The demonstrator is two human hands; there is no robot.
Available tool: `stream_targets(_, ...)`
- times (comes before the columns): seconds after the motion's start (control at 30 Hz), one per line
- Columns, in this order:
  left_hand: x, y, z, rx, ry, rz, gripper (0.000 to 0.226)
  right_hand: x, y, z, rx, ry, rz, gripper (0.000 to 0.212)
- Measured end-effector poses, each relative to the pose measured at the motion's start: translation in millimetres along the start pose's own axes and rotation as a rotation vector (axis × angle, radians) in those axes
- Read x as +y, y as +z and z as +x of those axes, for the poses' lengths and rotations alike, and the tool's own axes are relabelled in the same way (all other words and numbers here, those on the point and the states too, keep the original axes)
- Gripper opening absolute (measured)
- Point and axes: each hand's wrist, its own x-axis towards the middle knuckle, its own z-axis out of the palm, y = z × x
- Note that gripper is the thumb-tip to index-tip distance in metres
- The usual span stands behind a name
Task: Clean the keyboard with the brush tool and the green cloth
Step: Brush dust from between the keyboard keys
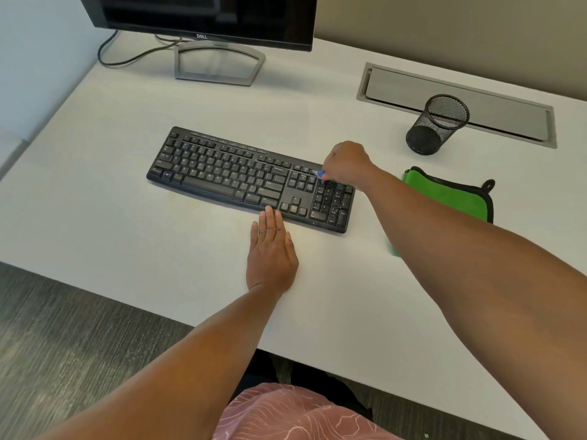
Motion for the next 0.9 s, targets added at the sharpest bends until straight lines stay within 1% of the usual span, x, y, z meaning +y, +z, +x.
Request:
stream_targets(0.03,0,0,0,0.001,0.001,0.001,0.064,-3,-1,-7,-0.085,-0.005,-0.023,0.027)
stream_targets(0.07,1,0,0,0.004,0.003,-0.001,0.064,-5,-2,-11,-0.203,0.0,0.014,0.026)
stream_targets(0.1,1,-1,0,0.006,0.003,-0.003,0.065,-4,-3,-13,-0.316,0.012,0.081,0.023)
stream_targets(0.13,1,-1,0,0.004,0.003,-0.004,0.065,-4,-3,-13,-0.369,0.019,0.161,0.018)
stream_targets(0.17,0,-1,0,0.001,0.001,-0.004,0.065,-4,-5,-12,-0.345,0.014,0.205,0.013)
stream_targets(0.2,0,-1,0,0.0,0.0,-0.003,0.064,-3,-8,-8,-0.271,0.016,0.235,0.01)
stream_targets(0.23,1,-1,0,0.001,0.0,-0.003,0.064,-2,-10,-4,-0.162,0.0,0.19,0.009)
stream_targets(0.27,1,-1,0,0.004,-0.001,-0.003,0.064,1,-12,-1,-0.068,-0.027,0.097,0.012)
stream_targets(0.3,1,-1,0,0.009,-0.001,-0.003,0.064,3,-15,-1,-0.011,-0.046,-0.012,0.019)
stream_targets(0.33,1,-1,0,0.011,-0.002,-0.003,0.064,4,-18,-3,-0.007,-0.057,-0.108,0.024)
stream_targets(0.37,1,-1,-1,0.01,-0.003,-0.001,0.065,5,-20,-4,-0.058,-0.069,-0.163,0.025)
stream_targets(0.4,1,-1,-1,0.01,-0.001,0.001,0.065,7,-23,-5,-0.16,-0.068,-0.173,0.024)
stream_targets(0.47,1,-1,-1,0.02,0.002,0.001,0.065,2,-31,-10,-0.357,-0.036,-0.082,0.02)
stream_targets(0.5,1,-1,-1,0.023,0.0,0.0,0.065,0,-35,-11,-0.381,-0.047,-0.068,0.018)
stream_targets(0.53,0,-1,-1,0.025,-0.003,-0.001,0.065,-2,-38,-10,-0.356,-0.088,-0.093,0.016)
stream_targets(0.63,2,-2,-1,0.019,-0.006,0.003,0.064,-7,-43,-11,-0.149,-0.282,-0.228,0.015)
stream_targets(0.67,2,-2,-1,0.02,-0.007,0.004,0.064,-6,-42,-11,-0.122,-0.309,-0.249,0.017)
stream_targets(0.73,1,-2,-1,0.023,-0.009,0.006,0.064,-2,-39,-9,-0.146,-0.329,-0.342,0.019)
stream_targets(0.8,2,-1,-2,0.029,-0.007,0.004,0.064,3,-37,-6,-0.234,-0.253,-0.427,0.013)
stream_targets(0.83,2,-1,-1,0.031,-0.007,0.003,0.064,2,-40,-6,-0.293,-0.193,-0.416,0.009)
stream_targets(0.9,1,-1,-1,0.029,-0.01,0.004,0.064,-2,-48,-6,-0.354,-0.129,-0.334,0.013)
